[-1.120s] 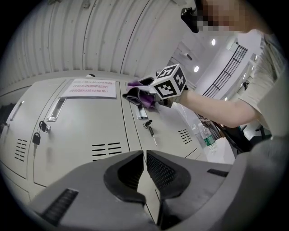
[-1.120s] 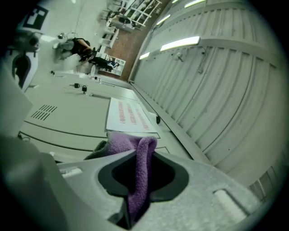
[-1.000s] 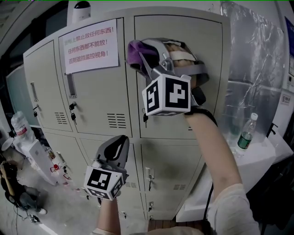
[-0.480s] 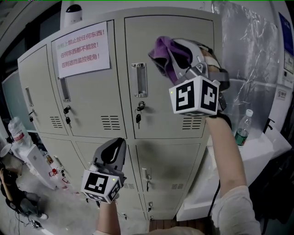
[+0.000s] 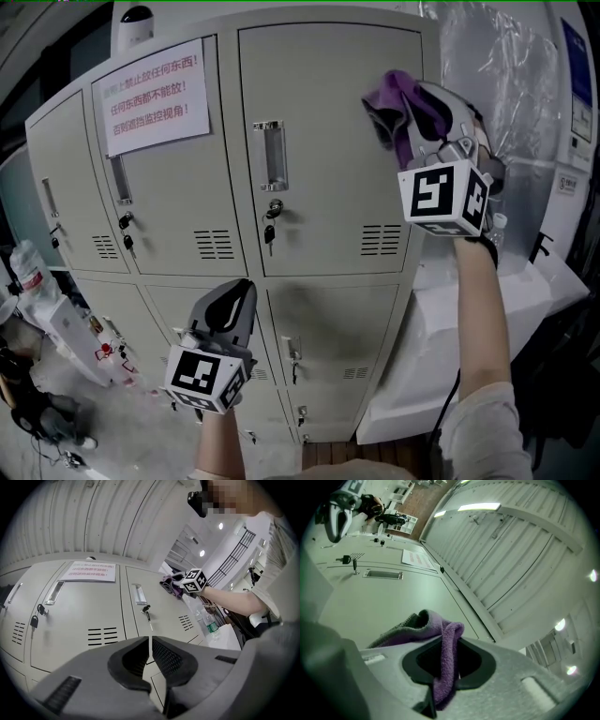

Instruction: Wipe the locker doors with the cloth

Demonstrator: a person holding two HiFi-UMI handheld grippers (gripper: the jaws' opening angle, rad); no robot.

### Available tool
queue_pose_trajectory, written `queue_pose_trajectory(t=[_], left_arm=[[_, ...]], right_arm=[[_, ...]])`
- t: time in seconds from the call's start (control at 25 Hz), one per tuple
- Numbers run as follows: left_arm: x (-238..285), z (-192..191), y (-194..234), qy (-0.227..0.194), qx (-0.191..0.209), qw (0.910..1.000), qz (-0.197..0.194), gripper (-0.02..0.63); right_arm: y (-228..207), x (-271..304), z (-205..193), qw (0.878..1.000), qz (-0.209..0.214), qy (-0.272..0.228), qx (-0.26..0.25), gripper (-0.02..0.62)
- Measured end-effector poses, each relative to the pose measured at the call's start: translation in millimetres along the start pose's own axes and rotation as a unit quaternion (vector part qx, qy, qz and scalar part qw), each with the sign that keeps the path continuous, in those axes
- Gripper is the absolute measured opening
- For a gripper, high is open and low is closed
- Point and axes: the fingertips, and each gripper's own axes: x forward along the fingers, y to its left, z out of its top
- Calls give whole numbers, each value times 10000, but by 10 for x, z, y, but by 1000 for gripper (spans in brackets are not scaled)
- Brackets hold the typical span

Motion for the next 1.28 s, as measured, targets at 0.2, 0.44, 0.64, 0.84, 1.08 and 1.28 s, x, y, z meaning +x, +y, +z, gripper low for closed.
queue_pose_trajectory(t=[0.2,0.44,0.64,0.84,1.08,1.28], left_arm=[[-61,38,21,-20,39,10000,89,18],[-167,46,91,12,62,9998,212,18],[-242,66,153,10,95,9994,330,18],[-317,79,202,20,127,9991,415,18],[-397,55,297,69,149,9985,520,18],[-399,46,331,39,128,9985,522,18]], right_arm=[[-40,-31,-100,9998,-103,63,151,46],[66,-194,378,9987,-387,-329,-89,51],[535,-158,1049,9946,222,-1002,161,52],[1020,-84,1607,9875,743,-1385,-55,52],[1467,12,1791,9811,1075,-1368,-846,49],[1402,-21,1601,9842,1021,-1242,-745,49]])
